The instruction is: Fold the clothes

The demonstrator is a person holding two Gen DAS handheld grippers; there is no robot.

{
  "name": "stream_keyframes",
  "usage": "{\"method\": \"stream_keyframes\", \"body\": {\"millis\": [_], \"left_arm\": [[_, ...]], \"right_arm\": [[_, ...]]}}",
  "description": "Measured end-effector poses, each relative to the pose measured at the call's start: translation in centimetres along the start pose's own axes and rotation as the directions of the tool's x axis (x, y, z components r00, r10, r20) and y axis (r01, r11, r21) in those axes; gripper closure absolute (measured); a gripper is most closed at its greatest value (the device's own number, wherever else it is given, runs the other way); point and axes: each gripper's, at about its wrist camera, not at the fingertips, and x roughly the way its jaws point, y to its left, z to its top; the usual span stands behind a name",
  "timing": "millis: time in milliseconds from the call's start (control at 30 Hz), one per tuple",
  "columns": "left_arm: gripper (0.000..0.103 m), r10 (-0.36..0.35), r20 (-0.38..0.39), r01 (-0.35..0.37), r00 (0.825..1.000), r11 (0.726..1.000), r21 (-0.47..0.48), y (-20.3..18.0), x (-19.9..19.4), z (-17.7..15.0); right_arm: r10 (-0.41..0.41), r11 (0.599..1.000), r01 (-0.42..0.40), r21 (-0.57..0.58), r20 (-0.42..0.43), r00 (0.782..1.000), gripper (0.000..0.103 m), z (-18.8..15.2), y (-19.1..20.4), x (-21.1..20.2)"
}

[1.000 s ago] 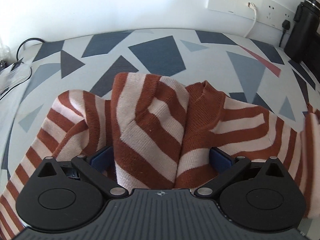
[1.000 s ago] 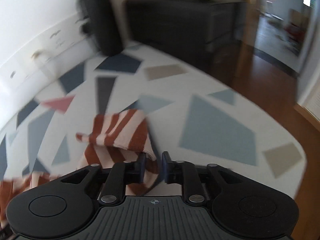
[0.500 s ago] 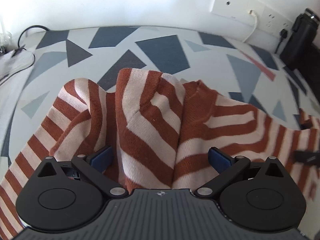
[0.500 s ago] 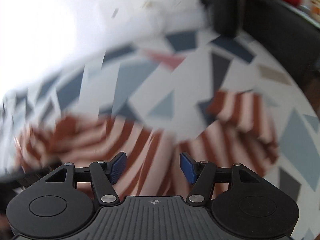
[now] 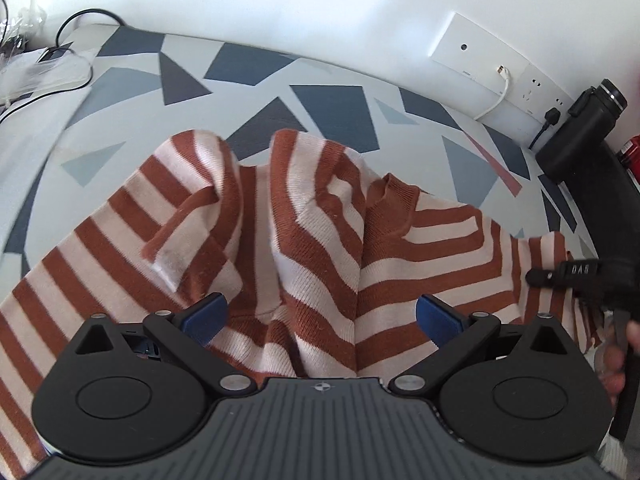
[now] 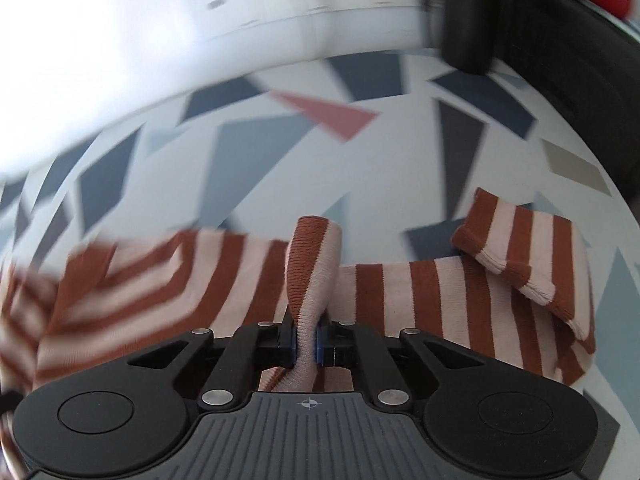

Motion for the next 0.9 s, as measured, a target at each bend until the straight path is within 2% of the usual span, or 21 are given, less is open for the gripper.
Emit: {"method": "stream_keyframes", "body": {"millis": [100, 200, 233, 267, 333, 433, 533, 567, 633, 700, 733, 800, 833, 867, 900], "left_arm": [[0.001, 0.007, -0.008, -0.007, 1.0, 1.0, 0.0, -0.6, 1.3, 0.3], [0.001, 0.003, 0.005, -0.003, 1.0, 1.0, -0.019, -0.1, 1.0, 0.4], [0.001, 0.002, 0.01, -0.001, 1.0, 1.0, -0.026, 0.1, 0.8, 0.5], [0.001, 0.0, 0.015, 0.0, 1.0, 0.999, -0.033, 0.3, 0.7, 0.5], [0.001, -0.002, 0.025, 0.003, 1.0, 0.999, -0.046, 0.6, 0.4, 0.6], [0.001, 0.022, 0.046, -0.018, 0.999, 0.996, -0.089, 2.1, -0.2, 0.7], [0.007, 0.02, 0.037, -0.016, 0.999, 0.994, -0.107, 3.7, 0.1, 1.0], [0.012, 0.018, 0.034, -0.014, 0.999, 0.994, -0.112, 4.1, 0.2, 1.1], [0.012, 0.031, 0.043, -0.027, 0.999, 0.996, -0.079, 4.2, 0.4, 1.3], [0.013, 0.052, 0.054, -0.05, 0.997, 0.998, -0.045, 3.9, 0.7, 1.3], [0.018, 0.065, 0.065, -0.063, 0.996, 0.998, -0.03, 3.7, 0.8, 1.2], [0.053, 0.086, 0.088, -0.086, 0.992, 0.996, -0.005, 3.9, 0.8, 1.1], [0.091, 0.096, 0.1, -0.098, 0.99, 0.995, 0.008, 4.0, 0.8, 1.0], [0.092, 0.106, 0.112, -0.109, 0.988, 0.994, 0.02, 4.2, 0.8, 0.9], [0.092, 0.086, 0.11, -0.087, 0.99, 0.996, 0.006, 4.8, 0.5, 0.9]], "right_arm": [[-0.083, 0.995, 0.08, 0.051, 0.046, 0.996, 0.096, 1.5, -2.3, 0.4], [-0.162, 0.98, 0.153, 0.131, 0.061, 0.985, 0.094, 2.4, -4.8, 0.4], [-0.177, 0.975, 0.166, 0.149, 0.06, 0.982, 0.09, 2.6, -5.4, 0.2], [-0.185, 0.972, 0.173, 0.161, 0.057, 0.981, 0.079, 2.7, -5.9, 0.0], [-0.196, 0.967, 0.182, 0.18, 0.066, 0.978, 0.072, 2.7, -6.5, -0.9], [-0.168, 0.976, 0.147, 0.159, 0.127, 0.978, 0.071, 2.1, -5.8, -3.0], [-0.069, 0.994, 0.055, 0.098, 0.156, 0.985, 0.063, 1.8, -4.2, -4.4], [-0.031, 0.997, 0.021, 0.071, 0.149, 0.988, 0.057, 1.7, -3.5, -4.7], [0.028, 0.999, -0.03, 0.017, 0.117, 0.993, 0.055, 1.3, -2.0, -4.5], [0.044, 0.999, -0.042, -0.021, 0.092, 0.995, 0.055, 0.8, -0.7, -4.0], [0.04, 0.999, -0.037, -0.036, 0.079, 0.996, 0.055, 0.6, -0.2, -3.7], [0.038, 0.998, -0.035, -0.052, 0.05, 0.998, 0.055, 0.2, 0.6, -2.9], [0.038, 0.998, -0.036, -0.055, 0.035, 0.999, 0.055, 0.0, 0.8, -2.5], [0.036, 0.997, -0.035, -0.062, 0.025, 0.999, 0.055, -0.2, 1.2, -2.3], [0.035, 0.997, -0.033, -0.072, 0.017, 0.999, 0.055, -0.4, 1.7, -2.3]]}}
